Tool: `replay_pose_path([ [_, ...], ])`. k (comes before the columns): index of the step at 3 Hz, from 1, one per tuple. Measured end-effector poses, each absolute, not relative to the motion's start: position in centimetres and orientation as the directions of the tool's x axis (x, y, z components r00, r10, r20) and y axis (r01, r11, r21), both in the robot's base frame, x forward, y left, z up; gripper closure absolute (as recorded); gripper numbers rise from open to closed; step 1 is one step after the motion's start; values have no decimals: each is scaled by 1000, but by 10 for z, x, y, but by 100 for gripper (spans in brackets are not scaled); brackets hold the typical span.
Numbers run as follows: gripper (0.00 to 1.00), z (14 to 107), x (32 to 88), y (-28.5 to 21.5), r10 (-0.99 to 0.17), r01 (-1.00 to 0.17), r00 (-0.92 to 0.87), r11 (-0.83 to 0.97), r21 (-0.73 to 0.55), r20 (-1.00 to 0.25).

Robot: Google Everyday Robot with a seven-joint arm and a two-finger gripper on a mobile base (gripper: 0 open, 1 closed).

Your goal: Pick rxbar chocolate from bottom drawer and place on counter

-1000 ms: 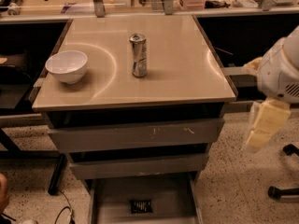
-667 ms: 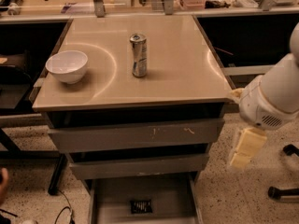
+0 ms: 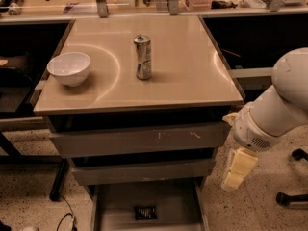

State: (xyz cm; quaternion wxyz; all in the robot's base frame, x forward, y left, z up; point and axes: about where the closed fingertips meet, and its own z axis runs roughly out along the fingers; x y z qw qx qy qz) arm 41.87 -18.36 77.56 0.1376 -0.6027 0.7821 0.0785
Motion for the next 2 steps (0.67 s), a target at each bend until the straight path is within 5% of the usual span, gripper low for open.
replay_pose_path([
  [2,0,658,401,-157,-837,-953,-297,288,91,-460],
])
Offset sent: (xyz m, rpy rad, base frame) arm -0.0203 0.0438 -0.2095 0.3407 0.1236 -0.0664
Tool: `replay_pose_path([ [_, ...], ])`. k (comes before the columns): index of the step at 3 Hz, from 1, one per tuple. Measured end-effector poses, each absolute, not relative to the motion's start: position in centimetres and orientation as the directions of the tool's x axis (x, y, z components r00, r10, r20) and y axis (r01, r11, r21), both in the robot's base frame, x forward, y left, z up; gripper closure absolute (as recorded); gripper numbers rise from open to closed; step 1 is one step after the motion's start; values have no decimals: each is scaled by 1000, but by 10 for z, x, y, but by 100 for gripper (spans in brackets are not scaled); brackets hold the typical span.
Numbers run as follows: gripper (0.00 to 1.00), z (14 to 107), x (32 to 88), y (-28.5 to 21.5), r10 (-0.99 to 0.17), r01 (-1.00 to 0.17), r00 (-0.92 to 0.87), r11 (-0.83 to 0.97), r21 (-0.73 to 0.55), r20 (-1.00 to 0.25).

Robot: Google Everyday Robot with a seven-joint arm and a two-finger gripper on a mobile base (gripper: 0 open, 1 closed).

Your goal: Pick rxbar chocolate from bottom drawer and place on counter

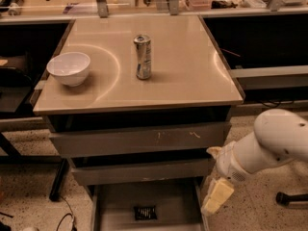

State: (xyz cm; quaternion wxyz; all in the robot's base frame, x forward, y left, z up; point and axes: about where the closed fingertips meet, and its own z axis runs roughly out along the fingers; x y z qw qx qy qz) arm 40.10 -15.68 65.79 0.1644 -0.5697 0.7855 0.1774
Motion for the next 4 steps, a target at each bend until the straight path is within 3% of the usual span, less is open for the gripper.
replay_pose_path([
  [1,0,595,401,-148,-790,-945,-324,293,143,-521],
  [2,0,594,401,-148,-790,-945,-324,293,143,-521],
  [4,0,510,400,-132,-799,-963,-269,207,175,-537],
])
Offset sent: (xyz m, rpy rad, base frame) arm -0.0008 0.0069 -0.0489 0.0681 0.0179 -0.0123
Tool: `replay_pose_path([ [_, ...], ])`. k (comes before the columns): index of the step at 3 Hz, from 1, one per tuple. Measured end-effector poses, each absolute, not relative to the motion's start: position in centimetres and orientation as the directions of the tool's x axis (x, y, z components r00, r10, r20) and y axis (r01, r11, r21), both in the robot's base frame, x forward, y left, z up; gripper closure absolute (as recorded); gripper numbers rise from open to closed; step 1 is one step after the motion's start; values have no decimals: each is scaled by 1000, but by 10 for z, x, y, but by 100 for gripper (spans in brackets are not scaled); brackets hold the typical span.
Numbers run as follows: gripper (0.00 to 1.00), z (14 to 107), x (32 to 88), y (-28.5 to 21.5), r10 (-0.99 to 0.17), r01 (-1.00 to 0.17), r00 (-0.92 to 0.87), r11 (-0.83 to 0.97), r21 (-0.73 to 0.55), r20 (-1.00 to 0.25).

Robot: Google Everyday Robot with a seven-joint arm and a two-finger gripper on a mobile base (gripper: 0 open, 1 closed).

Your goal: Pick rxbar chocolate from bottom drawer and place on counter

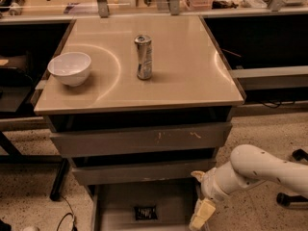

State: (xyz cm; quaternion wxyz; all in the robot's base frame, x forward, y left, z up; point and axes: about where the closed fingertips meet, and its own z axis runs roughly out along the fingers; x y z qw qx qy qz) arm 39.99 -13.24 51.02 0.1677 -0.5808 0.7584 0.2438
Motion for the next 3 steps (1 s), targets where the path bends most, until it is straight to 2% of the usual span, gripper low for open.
replay_pose_path([
  [1,0,475,402,-127,-791,-962,-271,196,192,-549],
  [3,0,460,397,-118,-778,-960,-274,186,209,-565],
])
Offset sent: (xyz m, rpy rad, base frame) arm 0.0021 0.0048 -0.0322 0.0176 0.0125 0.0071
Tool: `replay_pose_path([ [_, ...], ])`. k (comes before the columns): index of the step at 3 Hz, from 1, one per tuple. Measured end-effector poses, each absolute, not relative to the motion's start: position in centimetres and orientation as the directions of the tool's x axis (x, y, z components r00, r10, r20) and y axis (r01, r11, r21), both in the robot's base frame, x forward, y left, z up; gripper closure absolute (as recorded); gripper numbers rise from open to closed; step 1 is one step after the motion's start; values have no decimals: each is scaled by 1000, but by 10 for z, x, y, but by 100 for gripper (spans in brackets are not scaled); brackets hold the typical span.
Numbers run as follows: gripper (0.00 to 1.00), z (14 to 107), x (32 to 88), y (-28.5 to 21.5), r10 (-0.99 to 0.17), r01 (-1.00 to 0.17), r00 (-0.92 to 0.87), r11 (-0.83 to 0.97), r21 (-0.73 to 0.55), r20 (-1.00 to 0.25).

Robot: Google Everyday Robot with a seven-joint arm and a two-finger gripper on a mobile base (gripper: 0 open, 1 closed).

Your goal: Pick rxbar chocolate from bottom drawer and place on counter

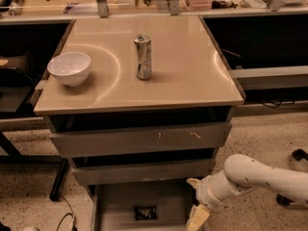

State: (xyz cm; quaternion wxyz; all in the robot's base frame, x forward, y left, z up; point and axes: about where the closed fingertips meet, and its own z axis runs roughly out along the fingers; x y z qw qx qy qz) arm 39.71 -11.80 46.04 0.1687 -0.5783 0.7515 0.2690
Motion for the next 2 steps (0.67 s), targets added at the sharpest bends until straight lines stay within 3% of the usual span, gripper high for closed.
replay_pose_path([
  [2,0,365,417,-59,-766,-969,-233,128,213,-599],
])
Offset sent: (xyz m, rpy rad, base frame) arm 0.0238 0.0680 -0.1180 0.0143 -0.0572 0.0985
